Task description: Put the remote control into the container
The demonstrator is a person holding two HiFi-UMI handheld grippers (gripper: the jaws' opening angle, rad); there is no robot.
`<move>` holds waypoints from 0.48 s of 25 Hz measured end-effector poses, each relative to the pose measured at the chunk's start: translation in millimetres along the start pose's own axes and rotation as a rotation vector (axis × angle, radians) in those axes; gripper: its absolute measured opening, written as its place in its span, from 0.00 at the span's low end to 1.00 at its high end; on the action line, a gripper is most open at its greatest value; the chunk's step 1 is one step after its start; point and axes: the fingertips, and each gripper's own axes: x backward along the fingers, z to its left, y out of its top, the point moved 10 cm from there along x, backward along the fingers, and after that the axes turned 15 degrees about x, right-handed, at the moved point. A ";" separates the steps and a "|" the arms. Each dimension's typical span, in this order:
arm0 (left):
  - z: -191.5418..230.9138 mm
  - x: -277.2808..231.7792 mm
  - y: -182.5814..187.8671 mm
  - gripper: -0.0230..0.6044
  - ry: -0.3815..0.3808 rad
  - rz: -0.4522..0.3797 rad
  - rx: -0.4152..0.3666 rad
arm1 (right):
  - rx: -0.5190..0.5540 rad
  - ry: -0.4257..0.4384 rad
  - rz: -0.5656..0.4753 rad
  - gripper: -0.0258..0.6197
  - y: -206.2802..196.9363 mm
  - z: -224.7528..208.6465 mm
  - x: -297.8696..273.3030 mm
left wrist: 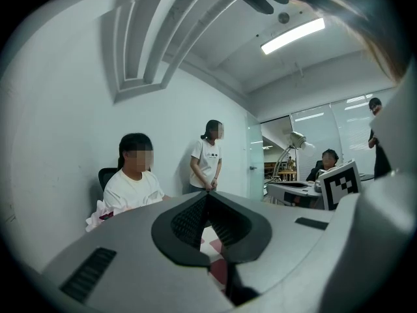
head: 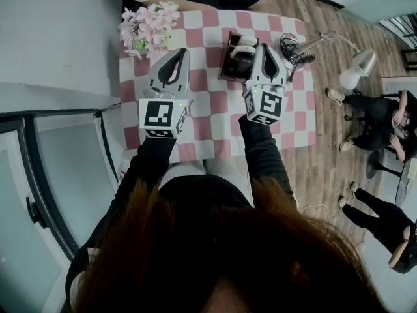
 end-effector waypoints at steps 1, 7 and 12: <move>-1.3 0.0 1.3 0.03 -0.003 -0.004 0.000 | 0.001 -0.005 -0.004 0.08 2.6 -1.8 1.5; -7.4 1.9 10.4 0.03 -0.013 -0.031 -0.012 | -0.005 -0.027 -0.033 0.08 20.1 -10.3 15.2; -13.3 6.5 14.0 0.03 -0.023 -0.044 -0.020 | -0.021 -0.029 -0.043 0.08 32.8 -11.4 32.9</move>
